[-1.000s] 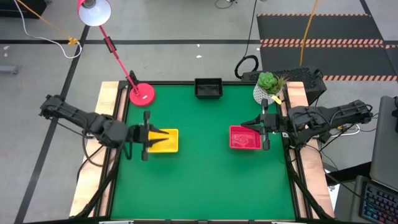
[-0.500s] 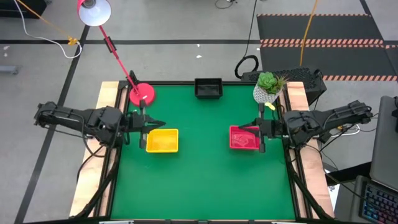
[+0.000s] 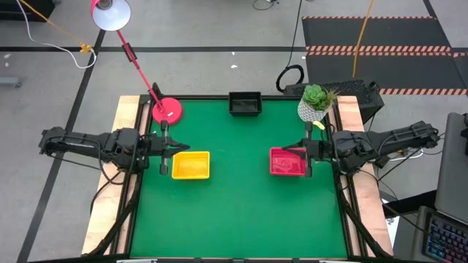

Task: Stack baskets by color
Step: Return to Home Position

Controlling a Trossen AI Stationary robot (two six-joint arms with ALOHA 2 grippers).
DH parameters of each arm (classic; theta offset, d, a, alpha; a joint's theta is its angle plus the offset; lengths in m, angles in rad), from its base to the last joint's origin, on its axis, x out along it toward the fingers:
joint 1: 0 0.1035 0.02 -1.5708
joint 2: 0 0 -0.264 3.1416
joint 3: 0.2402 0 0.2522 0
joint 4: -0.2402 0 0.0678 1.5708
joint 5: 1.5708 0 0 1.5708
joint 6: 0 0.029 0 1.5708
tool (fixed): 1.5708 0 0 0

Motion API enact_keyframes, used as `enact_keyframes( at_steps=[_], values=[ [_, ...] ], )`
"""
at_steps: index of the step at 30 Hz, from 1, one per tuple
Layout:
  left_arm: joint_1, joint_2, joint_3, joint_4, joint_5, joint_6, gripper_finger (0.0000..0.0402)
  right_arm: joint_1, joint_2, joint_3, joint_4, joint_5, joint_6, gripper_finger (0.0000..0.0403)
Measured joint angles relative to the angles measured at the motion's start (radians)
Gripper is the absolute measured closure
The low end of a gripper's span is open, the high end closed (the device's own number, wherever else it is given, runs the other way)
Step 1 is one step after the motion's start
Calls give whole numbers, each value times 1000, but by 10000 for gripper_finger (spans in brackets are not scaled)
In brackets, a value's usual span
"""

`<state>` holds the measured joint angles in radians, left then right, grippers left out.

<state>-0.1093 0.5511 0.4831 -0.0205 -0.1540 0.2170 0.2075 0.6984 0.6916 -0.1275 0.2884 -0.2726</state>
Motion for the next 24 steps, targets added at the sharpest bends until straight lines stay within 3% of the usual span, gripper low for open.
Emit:
enact_keyframes(
  at_steps=[13, 19, 24],
  values=[
    [5, -16, -157, 83, 86, -114, 398, -12, -94, -288, 244, -7, 24, 403],
    [2, -51, -211, 97, 94, -134, 395, -11, -125, -414, 403, -141, 28, 403],
    [2, -111, -261, 101, 94, -123, 393, -11, -149, -482, 459, -160, 77, 403]
  ],
)
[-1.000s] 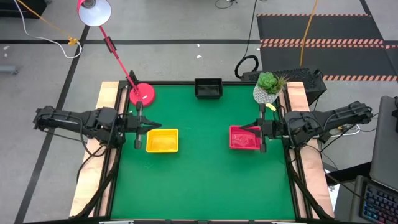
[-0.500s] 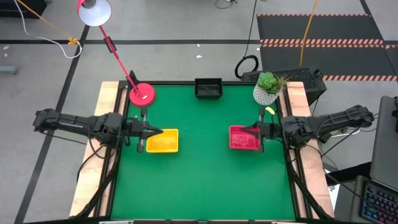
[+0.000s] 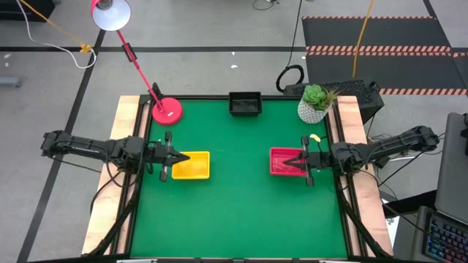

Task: Stack baskets by color
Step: Return to Home Position

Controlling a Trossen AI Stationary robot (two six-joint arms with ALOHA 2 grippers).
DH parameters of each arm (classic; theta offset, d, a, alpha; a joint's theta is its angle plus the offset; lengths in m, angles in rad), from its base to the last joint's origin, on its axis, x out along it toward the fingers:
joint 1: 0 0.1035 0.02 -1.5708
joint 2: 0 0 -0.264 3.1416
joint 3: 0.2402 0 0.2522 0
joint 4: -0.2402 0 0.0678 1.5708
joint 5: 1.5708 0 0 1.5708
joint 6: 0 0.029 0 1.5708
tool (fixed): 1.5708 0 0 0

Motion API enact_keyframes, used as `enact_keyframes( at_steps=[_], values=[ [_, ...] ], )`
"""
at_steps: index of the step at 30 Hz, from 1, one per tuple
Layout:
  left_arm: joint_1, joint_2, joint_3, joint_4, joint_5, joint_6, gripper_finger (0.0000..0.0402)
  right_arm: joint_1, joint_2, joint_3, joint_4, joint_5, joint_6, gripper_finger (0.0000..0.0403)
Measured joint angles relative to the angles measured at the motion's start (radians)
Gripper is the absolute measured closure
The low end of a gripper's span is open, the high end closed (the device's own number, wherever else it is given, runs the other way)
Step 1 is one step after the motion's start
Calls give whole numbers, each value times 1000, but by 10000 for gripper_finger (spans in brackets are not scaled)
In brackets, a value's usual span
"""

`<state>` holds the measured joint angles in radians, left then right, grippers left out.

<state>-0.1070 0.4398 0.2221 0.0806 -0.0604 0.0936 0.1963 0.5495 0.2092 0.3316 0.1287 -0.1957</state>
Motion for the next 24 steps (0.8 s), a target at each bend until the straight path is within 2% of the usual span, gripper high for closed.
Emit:
enact_keyframes(
  at_steps=[6, 13, 24],
  values=[
    [2, -89, -67, 27, 0, 20, 398, 0, -42, -50, 1, -1, -26, 403],
    [2, -163, -91, 20, 0, 29, 392, 0, -98, -91, 0, 0, -55, 403],
    [2, -181, -92, -34, 0, 8, 396, 0, -170, -150, -1, 4, -60, 403]
  ],
)
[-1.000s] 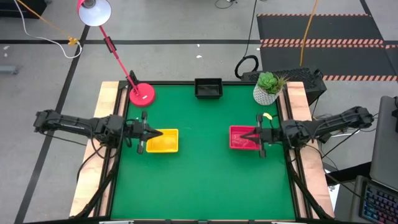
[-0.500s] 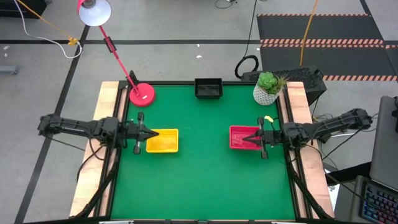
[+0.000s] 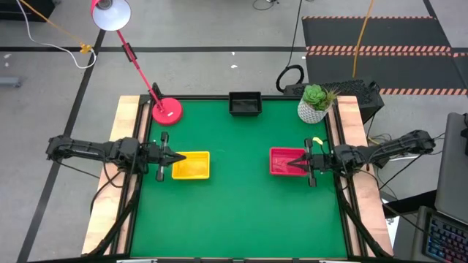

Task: Stack baskets by color
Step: Return to Home Position

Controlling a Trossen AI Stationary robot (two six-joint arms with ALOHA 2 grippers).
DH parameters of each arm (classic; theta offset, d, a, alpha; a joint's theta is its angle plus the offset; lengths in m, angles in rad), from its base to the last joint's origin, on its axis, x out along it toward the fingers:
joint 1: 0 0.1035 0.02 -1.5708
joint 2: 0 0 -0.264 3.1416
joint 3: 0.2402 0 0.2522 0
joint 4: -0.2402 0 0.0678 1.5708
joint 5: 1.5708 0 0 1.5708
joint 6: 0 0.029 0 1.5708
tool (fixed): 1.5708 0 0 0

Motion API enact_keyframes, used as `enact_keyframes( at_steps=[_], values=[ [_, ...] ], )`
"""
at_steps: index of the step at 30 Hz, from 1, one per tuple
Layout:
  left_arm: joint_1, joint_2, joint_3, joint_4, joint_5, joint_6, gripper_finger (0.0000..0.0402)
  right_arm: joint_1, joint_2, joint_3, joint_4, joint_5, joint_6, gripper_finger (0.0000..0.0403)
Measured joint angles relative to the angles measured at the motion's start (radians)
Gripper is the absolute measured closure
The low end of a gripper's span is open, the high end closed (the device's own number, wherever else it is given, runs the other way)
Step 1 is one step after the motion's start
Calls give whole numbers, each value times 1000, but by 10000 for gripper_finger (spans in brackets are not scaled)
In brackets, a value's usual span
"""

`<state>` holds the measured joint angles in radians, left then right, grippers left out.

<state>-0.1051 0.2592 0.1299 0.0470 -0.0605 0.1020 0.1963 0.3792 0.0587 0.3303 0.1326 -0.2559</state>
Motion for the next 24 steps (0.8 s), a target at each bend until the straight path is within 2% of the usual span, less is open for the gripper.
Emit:
enact_keyframes(
  at_steps=[5, 12, 18, 24],
  values=[
    [0, 0, 0, 0, 0, 0, 391, 0, -32, -8, 2, 51, 0, 403],
    [0, 0, 0, 0, 0, -1, 398, 0, -105, -9, -10, 50, 3, 403],
    [0, 0, 0, -1, 0, -7, 387, 0, -204, -11, -84, 16, 39, 403],
    [0, 0, 0, -1, 0, -7, 398, -8, -317, -12, -215, 19, 46, 403]
  ],
)
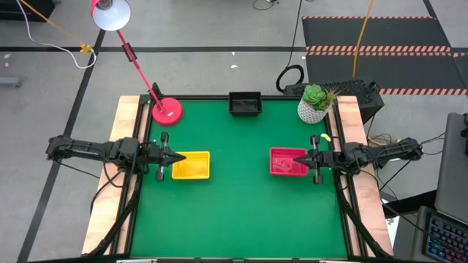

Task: Stack baskets by color
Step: Return to Home Position

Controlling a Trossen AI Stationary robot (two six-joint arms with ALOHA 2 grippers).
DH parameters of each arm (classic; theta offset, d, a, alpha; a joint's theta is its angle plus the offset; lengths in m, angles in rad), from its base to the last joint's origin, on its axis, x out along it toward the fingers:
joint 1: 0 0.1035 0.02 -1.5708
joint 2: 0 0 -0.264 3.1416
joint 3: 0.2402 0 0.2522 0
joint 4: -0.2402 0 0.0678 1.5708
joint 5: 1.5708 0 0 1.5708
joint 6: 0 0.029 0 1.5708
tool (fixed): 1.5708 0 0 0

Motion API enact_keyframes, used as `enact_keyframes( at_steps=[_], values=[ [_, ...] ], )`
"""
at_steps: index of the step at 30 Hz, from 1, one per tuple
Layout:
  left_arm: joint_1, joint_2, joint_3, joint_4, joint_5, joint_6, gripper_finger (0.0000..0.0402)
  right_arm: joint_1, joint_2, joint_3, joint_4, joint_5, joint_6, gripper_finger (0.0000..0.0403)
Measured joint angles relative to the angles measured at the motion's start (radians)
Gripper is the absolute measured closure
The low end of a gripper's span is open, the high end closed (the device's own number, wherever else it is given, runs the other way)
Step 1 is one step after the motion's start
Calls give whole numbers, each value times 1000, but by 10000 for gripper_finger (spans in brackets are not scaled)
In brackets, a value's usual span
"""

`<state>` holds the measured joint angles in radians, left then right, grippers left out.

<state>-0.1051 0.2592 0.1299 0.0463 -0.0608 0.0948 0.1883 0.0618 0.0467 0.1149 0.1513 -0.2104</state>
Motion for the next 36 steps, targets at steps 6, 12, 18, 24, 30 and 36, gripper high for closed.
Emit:
enact_keyframes(
  at_steps=[6, 12, 18, 24, 30, 36],
  values=[
    [0, 0, 0, 1, 0, 1, 387, -37, -60, -1, -55, -1, -15, 403],
    [0, 1, 0, -1, 0, 8, 398, -98, -61, -1, -47, -46, -38, 403],
    [0, 1, 0, -6, -1, 5, 387, -138, -61, -1, -103, -77, -40, 403],
    [0, 1, 0, -6, -1, 4, 397, -165, -61, -1, -118, -79, -38, 403],
    [0, 1, 0, -6, -1, 5, 384, -176, -60, -1, -132, -79, -53, 403],
    [0, -17, 0, -21, -16, 27, 397, -176, -58, -2, -135, -81, -25, 403]
  ],
)
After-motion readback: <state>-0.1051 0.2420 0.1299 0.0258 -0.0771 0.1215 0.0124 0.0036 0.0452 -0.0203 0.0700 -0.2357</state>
